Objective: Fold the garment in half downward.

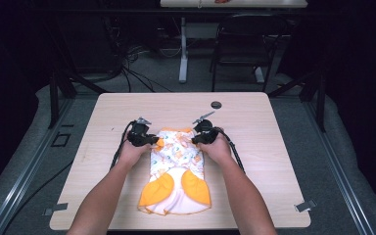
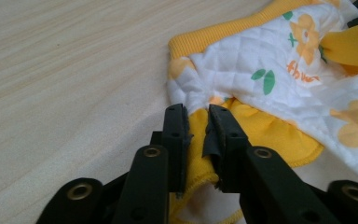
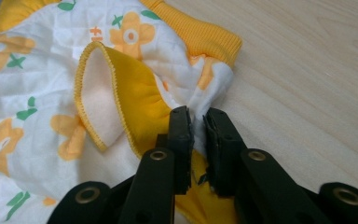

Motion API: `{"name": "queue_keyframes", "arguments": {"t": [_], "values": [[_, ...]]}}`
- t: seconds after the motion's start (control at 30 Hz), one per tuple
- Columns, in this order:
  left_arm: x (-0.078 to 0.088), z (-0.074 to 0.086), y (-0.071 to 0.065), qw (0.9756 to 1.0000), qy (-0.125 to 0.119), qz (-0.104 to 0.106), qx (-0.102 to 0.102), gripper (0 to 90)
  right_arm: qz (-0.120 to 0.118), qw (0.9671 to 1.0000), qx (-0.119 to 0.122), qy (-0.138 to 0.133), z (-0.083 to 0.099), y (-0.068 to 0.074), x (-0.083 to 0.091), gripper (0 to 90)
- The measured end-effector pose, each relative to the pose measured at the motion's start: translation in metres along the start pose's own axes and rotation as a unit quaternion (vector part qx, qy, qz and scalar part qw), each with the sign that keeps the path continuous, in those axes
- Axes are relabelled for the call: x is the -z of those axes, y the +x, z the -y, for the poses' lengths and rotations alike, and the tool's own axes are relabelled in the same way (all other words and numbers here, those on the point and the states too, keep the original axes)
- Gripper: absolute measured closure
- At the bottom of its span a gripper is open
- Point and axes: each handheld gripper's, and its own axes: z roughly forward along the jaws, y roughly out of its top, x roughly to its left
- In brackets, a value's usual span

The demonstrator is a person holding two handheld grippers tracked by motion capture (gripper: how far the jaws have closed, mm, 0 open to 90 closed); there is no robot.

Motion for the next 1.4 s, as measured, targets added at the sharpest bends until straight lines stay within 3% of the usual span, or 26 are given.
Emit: {"name": "queue_keyframes", "arguments": {"t": [0.13,0.3,0.63,0.73,0.93,1.4], "values": [[0.001,0.0,0.0,0.9999,0.002,0.002,0.014,83.1,0.003,0.9999,-0.007,-0.007,0.002,0.001,0.0,83.7],[0.005,-0.002,-0.002,0.9999,-0.002,-0.004,0.011,84.6,0.024,0.9996,0.007,-0.013,0.003,0.005,0.004,85.2],[0.03,-0.01,-0.006,0.9993,-0.031,-0.013,-0.015,85.0,0.03,0.998,0.027,-0.049,0.001,0.009,0.029,85.5],[0.038,-0.012,-0.008,0.9989,-0.041,-0.015,-0.018,85.0,0.033,0.9973,0.043,-0.048,-0.001,0.011,0.037,85.5],[0.049,-0.016,-0.009,0.9983,-0.051,-0.014,-0.024,85.0,0.035,0.9958,0.053,-0.066,-0.004,0.016,0.052,85.5],[0.072,-0.029,-0.007,0.9963,-0.079,-0.02,-0.027,85.0,0.047,0.9928,0.075,-0.081,-0.022,0.026,0.072,85.5]]}}
